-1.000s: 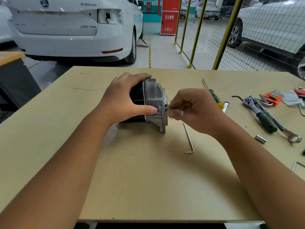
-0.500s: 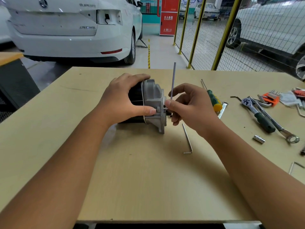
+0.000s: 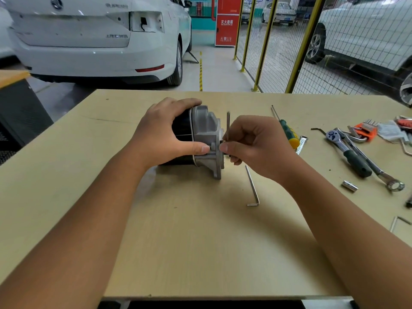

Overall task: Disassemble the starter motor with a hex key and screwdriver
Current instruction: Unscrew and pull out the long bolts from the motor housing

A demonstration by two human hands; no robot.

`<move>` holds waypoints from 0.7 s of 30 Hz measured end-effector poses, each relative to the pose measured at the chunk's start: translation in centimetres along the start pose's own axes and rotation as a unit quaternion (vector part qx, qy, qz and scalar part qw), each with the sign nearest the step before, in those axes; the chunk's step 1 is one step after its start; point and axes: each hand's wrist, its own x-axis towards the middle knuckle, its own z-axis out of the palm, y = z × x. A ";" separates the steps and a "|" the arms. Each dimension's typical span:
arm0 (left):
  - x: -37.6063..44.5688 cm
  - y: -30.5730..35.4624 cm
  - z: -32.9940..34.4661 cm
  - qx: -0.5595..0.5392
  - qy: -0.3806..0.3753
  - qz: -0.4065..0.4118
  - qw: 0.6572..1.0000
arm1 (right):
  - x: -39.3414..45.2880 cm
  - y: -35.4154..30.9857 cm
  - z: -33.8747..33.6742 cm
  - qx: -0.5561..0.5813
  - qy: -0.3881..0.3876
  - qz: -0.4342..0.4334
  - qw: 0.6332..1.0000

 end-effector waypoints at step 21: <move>-0.1 0.0 0.0 0.006 0.004 0.007 1.000 | 0.1 0.5 1.0 0.116 0.041 0.118 0.985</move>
